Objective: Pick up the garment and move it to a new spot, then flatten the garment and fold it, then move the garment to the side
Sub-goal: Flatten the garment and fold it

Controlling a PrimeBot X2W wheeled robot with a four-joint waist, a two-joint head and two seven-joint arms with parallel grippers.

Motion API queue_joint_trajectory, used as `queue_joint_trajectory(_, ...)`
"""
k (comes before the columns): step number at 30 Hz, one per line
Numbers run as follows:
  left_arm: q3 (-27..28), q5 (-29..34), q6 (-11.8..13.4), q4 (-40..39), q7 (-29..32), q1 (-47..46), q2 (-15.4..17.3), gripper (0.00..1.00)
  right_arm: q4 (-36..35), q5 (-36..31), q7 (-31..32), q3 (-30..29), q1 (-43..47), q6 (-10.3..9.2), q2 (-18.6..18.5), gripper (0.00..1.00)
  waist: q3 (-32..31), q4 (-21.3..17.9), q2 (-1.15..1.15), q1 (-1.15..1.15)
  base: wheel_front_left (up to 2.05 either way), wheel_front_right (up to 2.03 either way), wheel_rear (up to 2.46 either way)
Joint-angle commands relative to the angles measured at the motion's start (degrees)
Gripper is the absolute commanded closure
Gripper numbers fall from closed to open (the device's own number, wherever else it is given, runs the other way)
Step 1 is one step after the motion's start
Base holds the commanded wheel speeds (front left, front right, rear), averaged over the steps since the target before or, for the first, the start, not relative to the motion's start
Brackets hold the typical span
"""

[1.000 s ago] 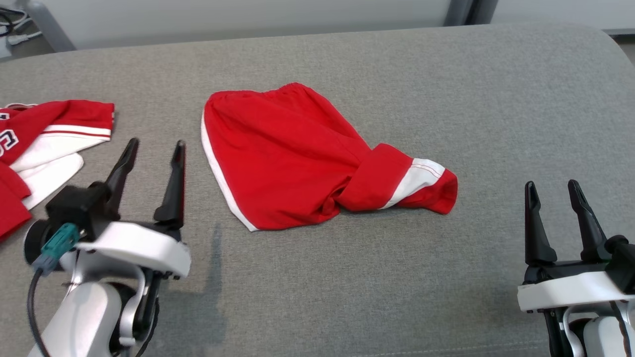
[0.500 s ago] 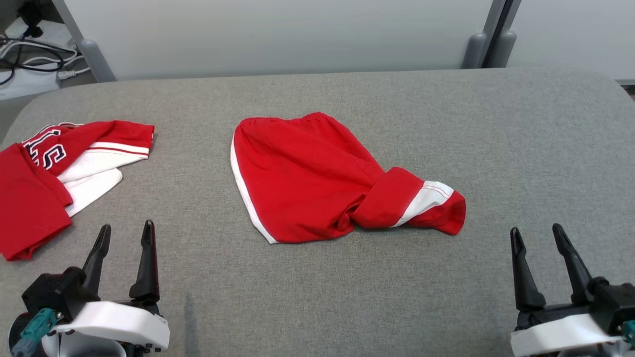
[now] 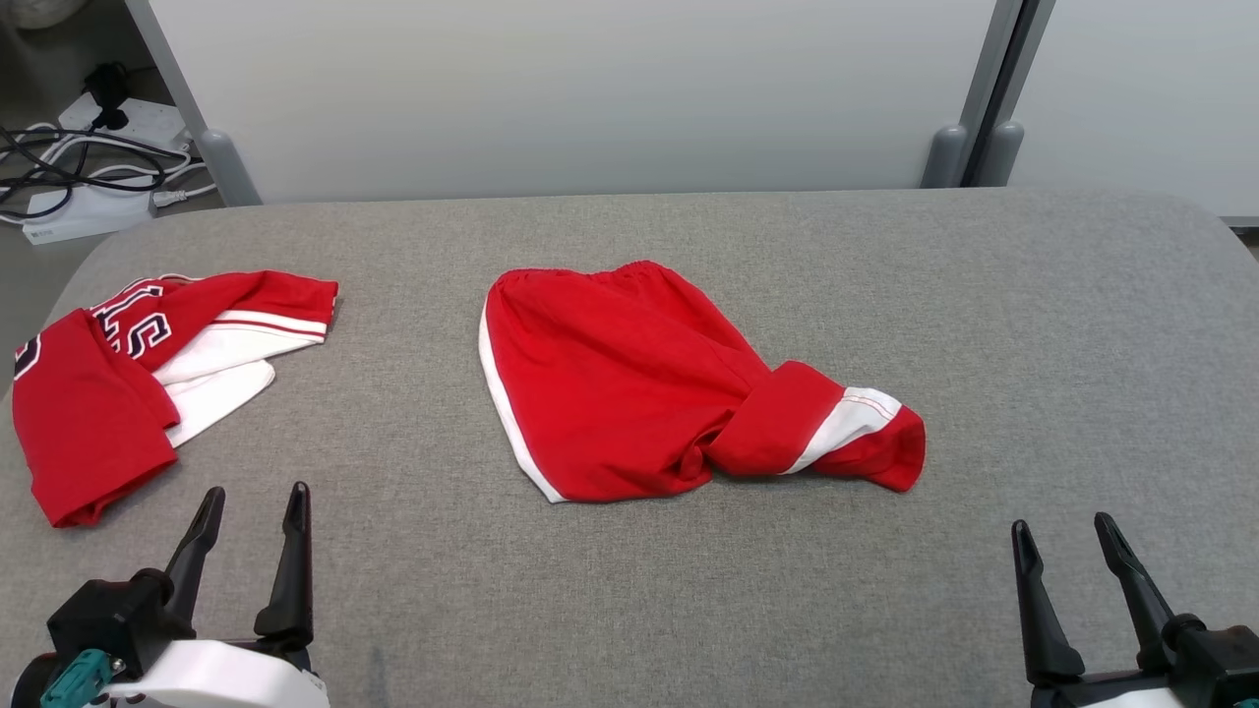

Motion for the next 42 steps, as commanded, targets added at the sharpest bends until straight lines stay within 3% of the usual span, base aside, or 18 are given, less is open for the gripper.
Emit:
queue_joint_trajectory(1,2.12,0.14,-0.57,-1.33,-0.35,-2.68,1.67,0.00,-1.51,0.08,0.33,1.32,-0.42,0.08,-0.67,0.00,0.03,0.05,0.00,0.00,0.00,0.00,0.00)
queue_joint_trajectory(17,1.80,0.39,0.22,-0.72,-0.50,-4.01,1.43,0.00,-1.37,0.36,0.57,2.54,-1.47,0.08,-0.66,0.00,0.77,0.65,0.00,0.00,0.00,0.00,0.00)
queue_joint_trajectory(23,0.92,0.87,0.31,-1.52,-0.43,-5.50,1.01,0.00,-0.46,-0.41,2.41,11.24,-6.62,0.08,-0.99,0.00,2.34,3.52,0.00,0.00,0.00,0.00,0.00)
queue_joint_trajectory(33,-0.98,0.83,-1.22,0.05,-1.90,-9.63,-0.99,0.00,13.87,2.56,5.90,28.56,-21.81,0.08,-4.43,0.00,6.20,12.17,0.00,0.00,0.00,0.00,0.00)
queue_joint_trajectory(42,-3.89,0.48,-4.32,4.84,-4.13,-14.75,-4.10,0.00,31.57,4.67,5.84,36.86,-33.19,0.08,-5.06,0.00,9.37,19.33,0.00,0.00,0.00,0.00,0.00)
